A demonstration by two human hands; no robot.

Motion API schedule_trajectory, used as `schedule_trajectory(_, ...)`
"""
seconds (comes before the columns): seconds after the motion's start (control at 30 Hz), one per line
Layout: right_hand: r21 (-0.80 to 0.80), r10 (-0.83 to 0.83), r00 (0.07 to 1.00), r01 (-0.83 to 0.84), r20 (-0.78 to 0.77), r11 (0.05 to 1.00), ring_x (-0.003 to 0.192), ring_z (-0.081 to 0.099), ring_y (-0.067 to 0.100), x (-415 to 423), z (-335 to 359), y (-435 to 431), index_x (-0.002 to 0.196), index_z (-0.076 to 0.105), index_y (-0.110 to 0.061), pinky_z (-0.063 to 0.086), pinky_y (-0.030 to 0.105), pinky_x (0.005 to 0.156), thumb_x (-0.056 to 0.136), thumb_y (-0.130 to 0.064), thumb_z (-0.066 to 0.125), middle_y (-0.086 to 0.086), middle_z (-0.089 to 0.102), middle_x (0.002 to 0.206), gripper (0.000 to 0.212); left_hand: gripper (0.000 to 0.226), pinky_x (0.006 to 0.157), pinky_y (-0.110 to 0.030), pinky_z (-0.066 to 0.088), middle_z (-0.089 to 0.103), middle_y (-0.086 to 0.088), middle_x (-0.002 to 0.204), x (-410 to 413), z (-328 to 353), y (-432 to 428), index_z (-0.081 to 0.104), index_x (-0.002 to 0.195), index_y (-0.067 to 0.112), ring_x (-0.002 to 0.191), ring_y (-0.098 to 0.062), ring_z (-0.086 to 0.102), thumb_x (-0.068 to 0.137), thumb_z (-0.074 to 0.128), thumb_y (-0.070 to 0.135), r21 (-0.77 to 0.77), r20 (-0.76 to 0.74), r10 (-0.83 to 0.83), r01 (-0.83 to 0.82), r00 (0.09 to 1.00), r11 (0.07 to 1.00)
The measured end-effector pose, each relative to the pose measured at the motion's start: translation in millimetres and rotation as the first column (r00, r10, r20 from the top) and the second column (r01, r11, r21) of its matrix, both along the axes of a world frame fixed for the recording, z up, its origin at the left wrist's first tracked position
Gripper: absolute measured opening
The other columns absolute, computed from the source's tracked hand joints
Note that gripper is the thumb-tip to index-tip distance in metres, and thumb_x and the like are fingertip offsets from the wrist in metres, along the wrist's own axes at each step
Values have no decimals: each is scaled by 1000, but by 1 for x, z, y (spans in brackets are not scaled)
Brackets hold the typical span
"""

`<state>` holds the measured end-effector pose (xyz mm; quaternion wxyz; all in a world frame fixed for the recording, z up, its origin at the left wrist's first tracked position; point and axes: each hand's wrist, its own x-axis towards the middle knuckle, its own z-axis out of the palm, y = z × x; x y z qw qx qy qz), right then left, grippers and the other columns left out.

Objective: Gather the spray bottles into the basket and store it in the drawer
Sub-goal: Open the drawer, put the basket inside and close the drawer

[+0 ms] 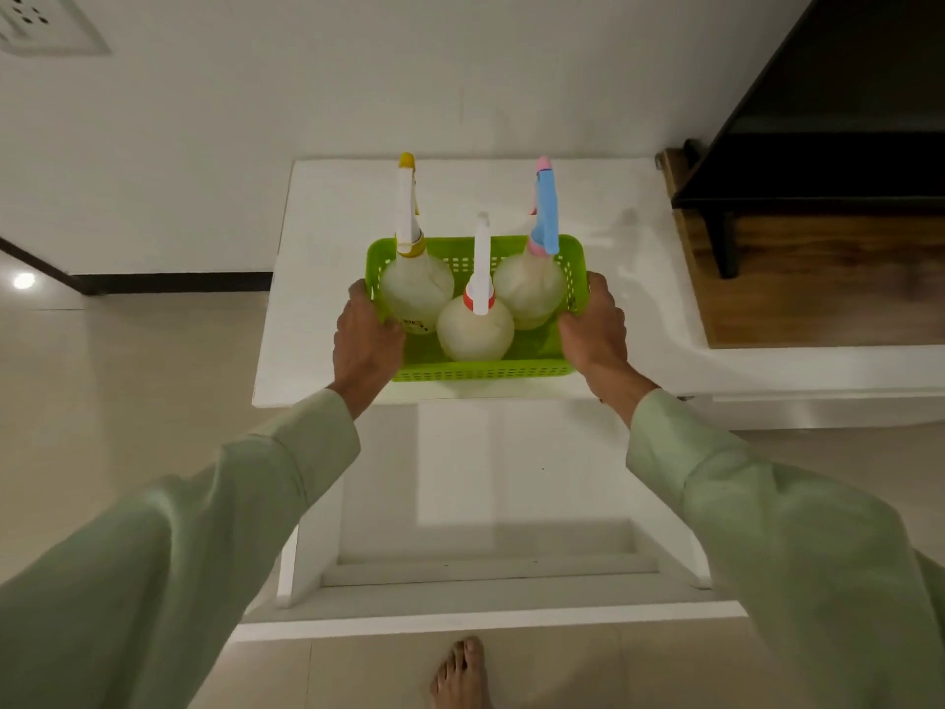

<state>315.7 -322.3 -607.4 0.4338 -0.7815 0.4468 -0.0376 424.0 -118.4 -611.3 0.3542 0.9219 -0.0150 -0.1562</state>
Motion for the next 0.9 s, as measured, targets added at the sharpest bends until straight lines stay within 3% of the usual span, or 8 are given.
schedule_trajectory(0.1, -41, -14, 1000, 13, -9, 999, 110, 52, 40, 1, -2, -4, 126, 53, -20, 44, 42, 81, 84, -5, 42, 17, 60, 114, 45, 42, 79, -48, 48, 61, -21, 116, -1, 0, 2, 46, 127, 9, 106, -43, 55, 86, 40, 1, 38, 42, 34, -36, 999, 999)
schedule_trajectory(0.17, -45, -2, 1000, 2, -3, 999, 110, 51, 38, -3, -3, -4, 123, 55, -19, 40, 39, 78, 85, -5, 40, 17, 61, 115, 43, 43, 80, -47, 44, 60, -22, 117, -4, 1, 6, 47, 127, 9, 108, -44, 53, 86, 39, -1, 56, 54, 33, -36, 998, 998)
schedule_trajectory(0.33, -68, 17, 1000, -16, 16, 998, 108, 54, 38, -35, 3, 7, 118, 56, -17, 42, 39, 74, 87, -1, 37, 15, 64, 106, 39, 47, 75, -43, 42, 62, -20, 114, -30, 13, 27, 47, 131, 12, 100, -39, 53, 86, 37, 2, 28, 79, -1, -2, 997, 1000)
schedule_trajectory(0.5, -63, 47, 997, -43, 63, 997, 100, 58, 39, -88, 11, 28, 121, 56, -22, 38, 33, 67, 83, 7, 37, 9, 66, 96, 52, 53, 72, -40, 49, 62, -9, 110, -79, 24, 58, 40, 141, 13, 91, -29, 57, 91, 39, -4, -37, 57, -37, 39, 998, 999)
schedule_trajectory(0.57, -35, 52, 995, -49, 87, 998, 102, 58, 39, -111, 10, 35, 124, 55, -24, 41, 33, 66, 81, 9, 38, 8, 66, 100, 57, 56, 69, -33, 49, 59, -3, 108, -100, 24, 68, 38, 143, 13, 86, -24, 59, 91, 42, -8, -80, 36, -45, 48, 998, 996)
schedule_trajectory(0.67, 6, 64, 993, -65, 99, 998, 110, 57, 36, -143, 5, 45, 127, 55, -27, 53, 41, 73, 83, 10, 41, 4, 67, 111, 59, 58, 52, -13, 45, 62, -2, 103, -129, 18, 83, 39, 142, 14, 73, -11, 61, 90, 47, -10, -130, -5, -54, 53, 999, 990)
schedule_trajectory(0.77, 50, 65, 996, -69, 65, 996, 112, 57, 34, -168, -10, 52, 126, 54, -29, 52, 38, 69, 85, 9, 42, 3, 67, 113, 57, 58, 49, -14, 41, 63, -3, 103, -150, 4, 93, 39, 141, 13, 70, -12, 61, 89, 48, -12, -132, -53, -55, 47, 997, 990)
schedule_trajectory(0.9, 90, 69, 998, -70, 13, 993, 108, 60, 35, -193, -36, 59, 123, 53, -22, 56, 42, 72, 86, 13, 43, 6, 66, 117, 52, 58, 57, -16, 43, 58, -2, 111, -169, -24, 101, 39, 138, 11, 84, -21, 60, 87, 47, -15, -130, -126, -74, 58, 989, 990)
